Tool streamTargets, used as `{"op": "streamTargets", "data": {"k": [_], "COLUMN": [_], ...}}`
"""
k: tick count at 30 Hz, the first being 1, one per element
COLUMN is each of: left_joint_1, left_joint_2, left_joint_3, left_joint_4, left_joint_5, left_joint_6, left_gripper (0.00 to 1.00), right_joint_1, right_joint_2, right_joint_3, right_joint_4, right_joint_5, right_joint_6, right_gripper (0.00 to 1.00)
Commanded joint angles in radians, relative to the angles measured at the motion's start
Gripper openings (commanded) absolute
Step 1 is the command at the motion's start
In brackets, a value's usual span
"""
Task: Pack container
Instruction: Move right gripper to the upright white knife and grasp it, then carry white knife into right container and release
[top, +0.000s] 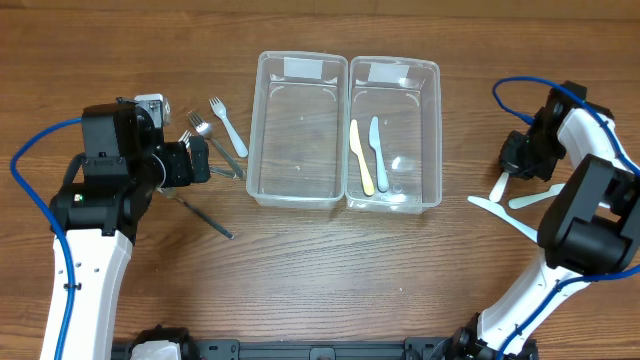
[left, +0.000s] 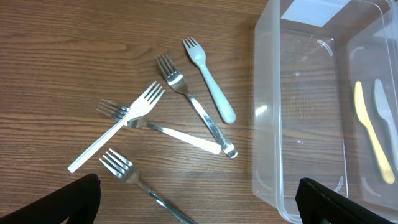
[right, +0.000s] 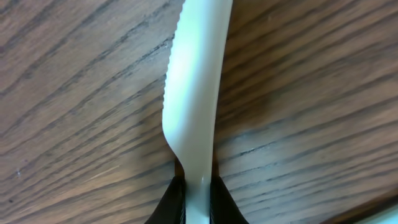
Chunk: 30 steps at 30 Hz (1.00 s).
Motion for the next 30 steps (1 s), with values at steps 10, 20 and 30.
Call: {"op": "streamTargets", "data": {"k": [10, 20, 30], "left_joint_1": [0.003, 0.003, 0.003], "left_joint_2": [0.008, 0.008, 0.008], "left_joint_3": [0.026, 0.026, 0.026], "left_joint_4": [0.001, 0.001, 0.001], "left_joint_5": [-0.004, -0.004, -0.004], "left_joint_6": [0.018, 0.018, 0.018], "left_gripper": [1.00, 1.00, 1.00], "right_joint_1": [0.159, 0.446, 0.554], "right_joint_2": [-0.435, -0.579, -0.393], "right_joint_3": [0.023, 0.000, -0.198], "right_joint_4": [-0.002, -0.031, 0.183], "right_joint_5": [-0.178, -0.176, -0.162], "right_joint_6": [0.055, 0.055, 0.128], "right_gripper": [0.04, 0.04, 0.04]}}
